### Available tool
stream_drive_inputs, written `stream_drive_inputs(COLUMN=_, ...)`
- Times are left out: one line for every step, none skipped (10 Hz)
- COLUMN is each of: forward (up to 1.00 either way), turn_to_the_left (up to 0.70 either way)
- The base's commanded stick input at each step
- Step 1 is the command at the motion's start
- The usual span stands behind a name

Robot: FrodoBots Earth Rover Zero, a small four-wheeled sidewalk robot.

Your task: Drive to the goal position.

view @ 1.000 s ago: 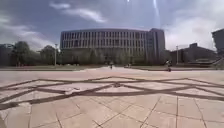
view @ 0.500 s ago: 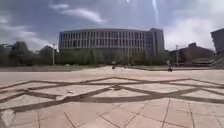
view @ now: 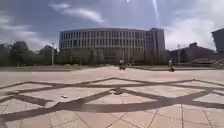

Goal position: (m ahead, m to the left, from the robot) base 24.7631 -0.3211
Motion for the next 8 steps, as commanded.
stream_drive_inputs(forward=0.70, turn_to_the_left=0.00)
stream_drive_inputs(forward=0.70, turn_to_the_left=0.00)
stream_drive_inputs(forward=0.70, turn_to_the_left=0.00)
stream_drive_inputs(forward=0.70, turn_to_the_left=0.00)
stream_drive_inputs(forward=0.70, turn_to_the_left=0.00)
stream_drive_inputs(forward=0.70, turn_to_the_left=0.00)
stream_drive_inputs(forward=0.70, turn_to_the_left=0.00)
stream_drive_inputs(forward=0.70, turn_to_the_left=0.00)
